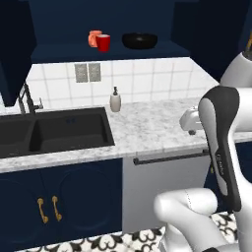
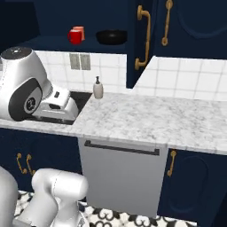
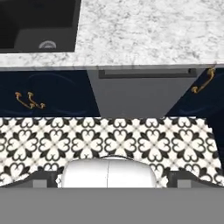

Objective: Gather all objects into one cabinet and sort the glasses and bowls to opposite sides.

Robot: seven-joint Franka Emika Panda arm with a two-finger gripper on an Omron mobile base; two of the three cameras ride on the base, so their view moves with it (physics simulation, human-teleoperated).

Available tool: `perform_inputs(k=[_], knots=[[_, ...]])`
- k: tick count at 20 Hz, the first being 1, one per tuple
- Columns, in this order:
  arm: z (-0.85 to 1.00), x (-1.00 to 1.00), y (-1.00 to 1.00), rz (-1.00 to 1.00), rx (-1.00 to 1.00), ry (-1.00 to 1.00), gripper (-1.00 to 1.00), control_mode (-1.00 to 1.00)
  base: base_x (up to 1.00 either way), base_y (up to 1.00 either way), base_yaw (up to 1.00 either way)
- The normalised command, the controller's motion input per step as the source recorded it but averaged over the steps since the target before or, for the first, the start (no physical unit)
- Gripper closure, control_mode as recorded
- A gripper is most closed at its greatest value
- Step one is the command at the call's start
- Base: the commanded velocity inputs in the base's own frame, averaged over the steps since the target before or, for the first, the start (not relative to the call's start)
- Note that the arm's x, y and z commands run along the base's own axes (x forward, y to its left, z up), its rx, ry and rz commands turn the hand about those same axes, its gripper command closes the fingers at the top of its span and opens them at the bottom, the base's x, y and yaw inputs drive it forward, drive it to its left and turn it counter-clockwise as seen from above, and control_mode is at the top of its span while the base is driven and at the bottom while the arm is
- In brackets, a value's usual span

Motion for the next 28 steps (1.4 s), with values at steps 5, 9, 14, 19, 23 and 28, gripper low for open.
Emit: perform_inputs(k=[5, 9, 14, 19, 23, 28], knots=[[0.0, 0.0, 0.0, 0.0, 0.0, 0.0, -1.0, 1.0, -0.27, 0.09, -0.52], [0.0, 0.0, 0.0, 0.0, 0.0, 0.0, -1.0, 1.0, -0.11, 0.0, -0.69], [0.0, 0.0, 0.0, 0.0, 0.0, 0.0, -1.0, 1.0, -0.08, -0.01, -0.64], [0.0, 0.0, 0.0, 0.0, 0.0, 0.0, -1.0, 1.0, -0.08, -0.23, -0.78], [0.0, 0.0, 0.0, 0.0, 0.0, 0.0, -1.0, 1.0, 0.0, -0.05, -0.93], [0.0, 0.0, 0.0, 0.0, 0.0, 0.0, -1.0, 1.0, 0.0, 0.0, -0.95]])
